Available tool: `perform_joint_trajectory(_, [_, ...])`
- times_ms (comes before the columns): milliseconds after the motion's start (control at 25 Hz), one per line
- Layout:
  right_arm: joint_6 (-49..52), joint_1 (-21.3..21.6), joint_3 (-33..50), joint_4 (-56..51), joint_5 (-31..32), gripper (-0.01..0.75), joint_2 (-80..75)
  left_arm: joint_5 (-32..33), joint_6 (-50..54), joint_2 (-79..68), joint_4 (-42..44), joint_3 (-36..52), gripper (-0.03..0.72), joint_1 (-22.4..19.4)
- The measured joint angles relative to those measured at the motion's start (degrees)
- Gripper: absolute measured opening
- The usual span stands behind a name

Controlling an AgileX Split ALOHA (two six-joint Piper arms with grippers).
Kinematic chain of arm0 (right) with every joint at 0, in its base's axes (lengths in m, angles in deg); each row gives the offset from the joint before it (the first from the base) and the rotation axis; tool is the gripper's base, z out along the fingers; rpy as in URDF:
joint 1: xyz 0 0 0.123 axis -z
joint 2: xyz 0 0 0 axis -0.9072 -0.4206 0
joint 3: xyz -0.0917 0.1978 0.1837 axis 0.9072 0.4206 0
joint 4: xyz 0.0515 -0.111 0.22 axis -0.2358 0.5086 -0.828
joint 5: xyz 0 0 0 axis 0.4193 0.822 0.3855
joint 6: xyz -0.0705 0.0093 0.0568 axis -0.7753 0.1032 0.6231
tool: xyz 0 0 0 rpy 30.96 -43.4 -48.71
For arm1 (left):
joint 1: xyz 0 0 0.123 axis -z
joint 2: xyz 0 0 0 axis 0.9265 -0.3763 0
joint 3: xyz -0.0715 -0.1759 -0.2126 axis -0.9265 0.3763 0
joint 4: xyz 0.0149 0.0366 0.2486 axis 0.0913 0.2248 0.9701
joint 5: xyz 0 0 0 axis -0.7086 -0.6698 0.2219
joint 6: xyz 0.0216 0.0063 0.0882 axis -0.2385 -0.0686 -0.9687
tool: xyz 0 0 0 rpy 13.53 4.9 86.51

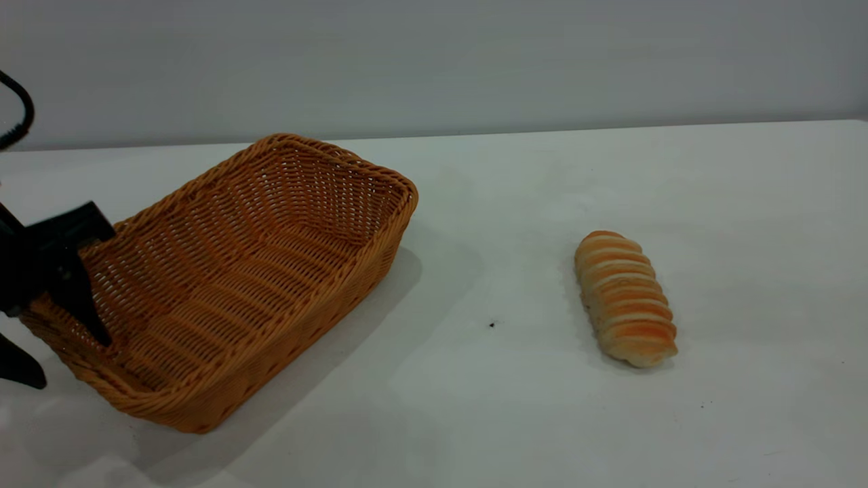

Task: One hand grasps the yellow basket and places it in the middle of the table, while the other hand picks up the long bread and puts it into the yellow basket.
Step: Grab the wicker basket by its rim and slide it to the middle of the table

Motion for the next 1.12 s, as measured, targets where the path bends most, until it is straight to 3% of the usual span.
perform_joint_trajectory(240, [0.0,0.0,0.0,0.6,0.0,0.37,0.0,-6.7,-0.1,-6.0,-2.1,-0.1,0.494,0.0])
perform_joint_trajectory(320, [0.0,0.0,0.0,1.1,0.0,0.37,0.0,-7.6,-0.8,-7.1,-2.3,-0.1,0.416,0.0])
perform_joint_trajectory(480, [0.0,0.0,0.0,1.3,0.0,0.37,0.0,-9.1,-1.4,-7.4,-3.9,-0.3,0.12,-0.1])
perform_joint_trajectory(520, [0.0,0.0,0.0,1.3,0.0,0.37,0.0,-9.7,-2.0,-7.4,-3.8,-0.5,0.103,-0.1])
perform_joint_trajectory(760, [0.0,0.0,0.1,1.3,0.0,0.37,0.0,-8.4,-11.9,-7.5,-4.2,-2.8,0.106,-0.1])
perform_joint_trajectory(1120, [0.0,0.0,0.1,1.3,0.0,0.37,0.0,10.3,-33.7,-15.5,-4.0,-19.4,0.106,-0.1])
